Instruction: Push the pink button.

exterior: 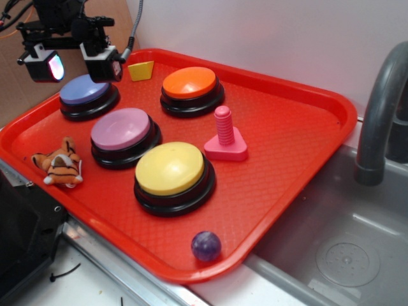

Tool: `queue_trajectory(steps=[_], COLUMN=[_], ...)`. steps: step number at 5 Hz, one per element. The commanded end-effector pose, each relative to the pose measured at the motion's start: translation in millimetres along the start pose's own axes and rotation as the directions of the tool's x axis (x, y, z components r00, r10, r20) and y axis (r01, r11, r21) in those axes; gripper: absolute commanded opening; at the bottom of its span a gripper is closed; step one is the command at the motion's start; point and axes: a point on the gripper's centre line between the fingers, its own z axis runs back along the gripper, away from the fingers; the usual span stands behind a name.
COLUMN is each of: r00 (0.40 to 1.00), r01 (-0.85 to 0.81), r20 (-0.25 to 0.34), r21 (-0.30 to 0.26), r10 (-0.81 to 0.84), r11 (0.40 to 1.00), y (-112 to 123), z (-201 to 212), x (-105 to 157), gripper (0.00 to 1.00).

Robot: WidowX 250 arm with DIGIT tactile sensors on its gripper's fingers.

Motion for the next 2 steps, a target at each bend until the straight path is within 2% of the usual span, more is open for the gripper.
queue_trajectory(steps=[1, 2], r00=[0.998, 0.998], r01=[-0.033, -0.034], r20=[0.057, 0.055], r21=[-0.029, -0.027], r10=[0.035, 0.035], r11=[0.999, 0.999], y=[11.1, 11.0], z=[19.8, 21.4], x=[9.0, 8.3], gripper=[1.0, 1.0])
